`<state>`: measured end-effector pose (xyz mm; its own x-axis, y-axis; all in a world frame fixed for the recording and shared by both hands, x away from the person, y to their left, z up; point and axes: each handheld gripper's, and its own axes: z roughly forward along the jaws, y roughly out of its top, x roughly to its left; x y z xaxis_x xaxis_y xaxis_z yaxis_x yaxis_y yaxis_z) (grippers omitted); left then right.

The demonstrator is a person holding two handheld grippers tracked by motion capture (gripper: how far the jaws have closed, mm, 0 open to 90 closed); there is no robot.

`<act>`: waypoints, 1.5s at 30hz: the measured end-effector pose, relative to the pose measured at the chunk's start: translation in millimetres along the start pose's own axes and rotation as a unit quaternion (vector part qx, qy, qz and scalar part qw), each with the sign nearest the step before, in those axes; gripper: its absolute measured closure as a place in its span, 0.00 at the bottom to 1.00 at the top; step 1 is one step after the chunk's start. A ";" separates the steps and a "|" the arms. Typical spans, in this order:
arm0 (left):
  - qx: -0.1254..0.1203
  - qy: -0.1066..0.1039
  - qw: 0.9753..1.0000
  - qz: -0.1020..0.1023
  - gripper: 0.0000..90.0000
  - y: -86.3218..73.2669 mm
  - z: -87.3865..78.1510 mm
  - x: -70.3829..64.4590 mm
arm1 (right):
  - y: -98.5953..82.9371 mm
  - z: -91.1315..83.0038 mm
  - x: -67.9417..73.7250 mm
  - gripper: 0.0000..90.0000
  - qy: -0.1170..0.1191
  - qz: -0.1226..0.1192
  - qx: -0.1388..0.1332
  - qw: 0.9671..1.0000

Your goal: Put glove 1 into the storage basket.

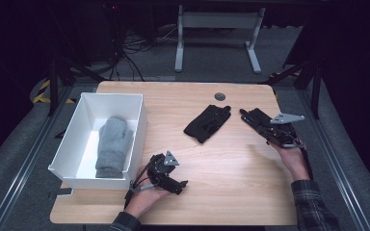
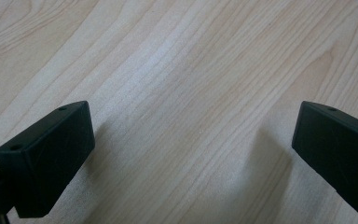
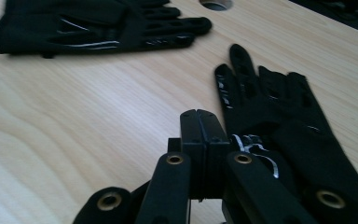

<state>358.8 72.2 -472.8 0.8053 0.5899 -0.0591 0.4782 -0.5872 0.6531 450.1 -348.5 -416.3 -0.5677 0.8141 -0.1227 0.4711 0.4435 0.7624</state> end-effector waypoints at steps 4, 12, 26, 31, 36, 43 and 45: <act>-0.013 0.009 1.000 0.020 0.00 -6.5 0.0 -1.6 | -6.3 3.4 -12.4 1.00 -0.020 0.009 0.009 1.000; -0.022 0.011 1.000 0.016 0.00 -10.0 -1.1 -2.0 | -21.5 18.0 -28.8 1.00 -0.035 0.027 0.041 0.998; -0.020 0.012 1.000 0.016 0.00 -9.9 -1.3 -2.5 | -28.3 20.9 -16.4 1.00 -0.013 0.026 0.063 0.998; -0.021 0.012 1.000 0.016 0.00 -9.9 -1.3 -2.5 | -29.0 16.4 2.6 1.00 0.008 0.007 0.066 0.998; -0.021 0.012 1.000 0.015 0.00 -9.9 -1.2 -2.6 | -29.0 11.4 22.0 1.00 0.029 -0.013 0.072 0.997; -0.021 0.012 1.000 0.015 0.00 -9.9 -1.2 -2.6 | -31.0 4.2 47.6 1.00 0.067 -0.033 0.073 0.995; -0.021 0.012 1.000 0.014 0.00 -9.9 -1.2 -2.6 | -31.6 2.0 56.1 1.00 0.078 -0.040 0.074 0.993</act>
<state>351.5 77.2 -478.2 0.8098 0.5863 -0.0222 0.4394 -0.5808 0.6852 404.7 -316.1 -448.5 -0.6996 0.7110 -0.0710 0.5071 0.5641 0.6516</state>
